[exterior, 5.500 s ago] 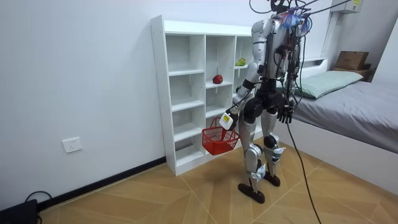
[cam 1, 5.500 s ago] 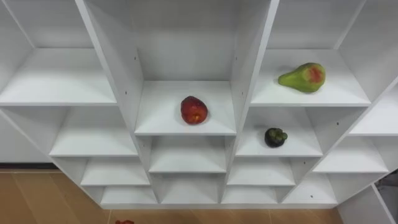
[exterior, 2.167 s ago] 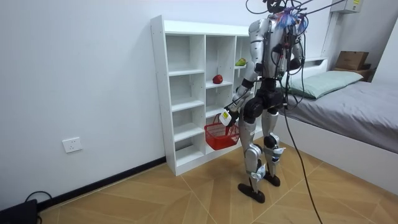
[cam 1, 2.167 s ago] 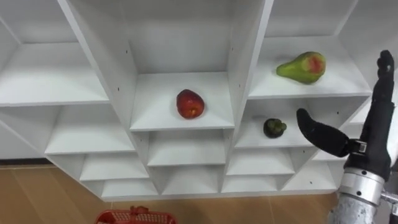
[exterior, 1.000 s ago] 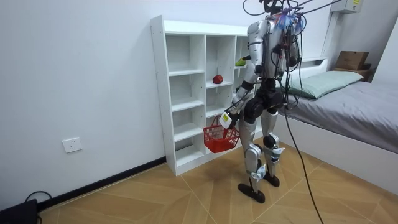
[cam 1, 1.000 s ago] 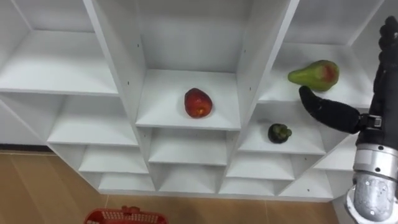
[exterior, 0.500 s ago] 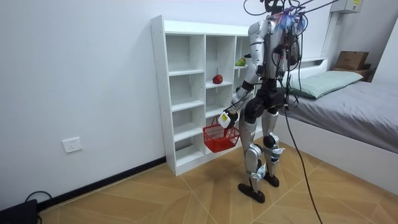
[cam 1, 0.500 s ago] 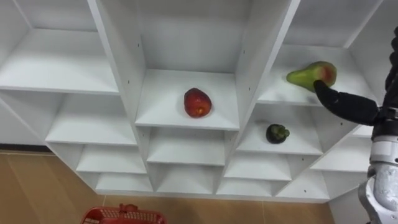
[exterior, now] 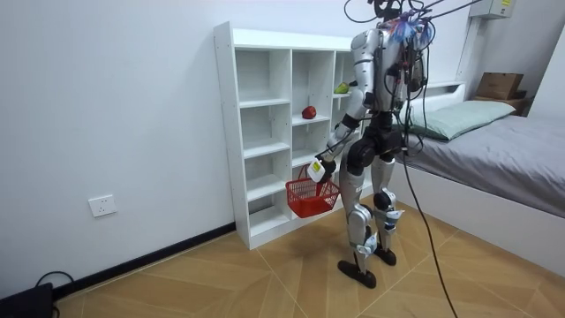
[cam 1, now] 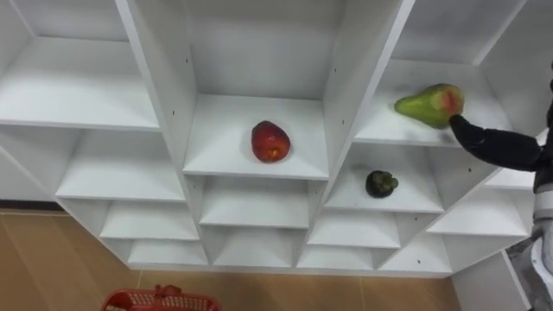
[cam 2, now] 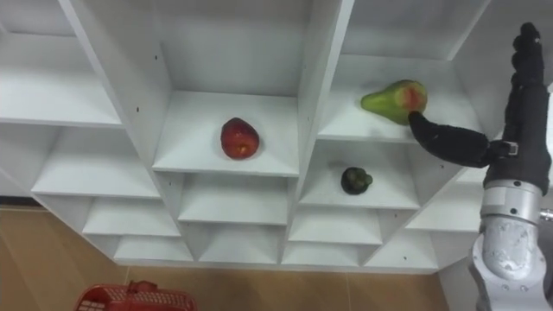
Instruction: Collect fruits from the closet
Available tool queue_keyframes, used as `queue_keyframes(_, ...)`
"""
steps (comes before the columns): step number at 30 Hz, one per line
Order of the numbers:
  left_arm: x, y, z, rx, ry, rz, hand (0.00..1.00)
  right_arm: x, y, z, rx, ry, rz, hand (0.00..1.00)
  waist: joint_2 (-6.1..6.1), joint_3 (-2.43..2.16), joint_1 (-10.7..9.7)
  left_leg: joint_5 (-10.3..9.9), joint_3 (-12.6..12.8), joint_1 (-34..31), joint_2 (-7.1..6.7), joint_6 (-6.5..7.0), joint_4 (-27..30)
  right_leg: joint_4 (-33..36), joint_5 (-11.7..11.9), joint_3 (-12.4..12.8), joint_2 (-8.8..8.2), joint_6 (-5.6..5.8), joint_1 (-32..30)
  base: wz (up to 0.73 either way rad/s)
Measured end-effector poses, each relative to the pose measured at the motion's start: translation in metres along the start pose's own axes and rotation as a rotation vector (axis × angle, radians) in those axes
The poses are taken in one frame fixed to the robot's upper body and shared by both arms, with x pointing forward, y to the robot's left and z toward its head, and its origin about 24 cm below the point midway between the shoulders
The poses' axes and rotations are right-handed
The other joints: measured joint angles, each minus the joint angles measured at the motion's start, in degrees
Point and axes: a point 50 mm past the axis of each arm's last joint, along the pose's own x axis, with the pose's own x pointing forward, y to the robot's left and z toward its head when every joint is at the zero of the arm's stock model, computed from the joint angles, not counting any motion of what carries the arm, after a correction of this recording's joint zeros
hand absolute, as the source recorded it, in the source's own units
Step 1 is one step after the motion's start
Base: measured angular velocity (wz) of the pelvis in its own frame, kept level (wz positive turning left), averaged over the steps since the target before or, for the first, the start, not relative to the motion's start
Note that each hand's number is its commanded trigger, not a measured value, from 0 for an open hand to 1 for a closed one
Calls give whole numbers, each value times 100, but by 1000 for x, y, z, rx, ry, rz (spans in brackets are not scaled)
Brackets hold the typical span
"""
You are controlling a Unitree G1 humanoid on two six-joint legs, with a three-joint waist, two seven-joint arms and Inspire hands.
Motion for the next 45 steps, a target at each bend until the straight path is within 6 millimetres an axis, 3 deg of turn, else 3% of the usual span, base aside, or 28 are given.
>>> queue_keyframes(19,1,-4,0,28,16,-34,100,3,14,-3,-5,48,242,0,-46,18,26,-1,-73,-10,2,0,57,8,4,-59,-7,-6,29,1)
queue_keyframes(29,1,-4,0,30,18,-30,100,5,16,-2,-57,42,262,0,-71,-1,35,0,-76,-7,3,0,67,13,7,-53,-7,-10,30,0)
queue_keyframes(38,1,-2,0,31,20,-22,100,21,14,-6,-95,66,243,0,-130,-8,26,0,-79,16,14,0,96,13,26,-66,-3,-20,75,0)
queue_keyframes(45,1,-2,0,31,20,-22,100,29,15,2,-84,35,233,0,-179,16,22,0,-75,80,15,1,89,78,26,-52,-3,-20,85,-2)
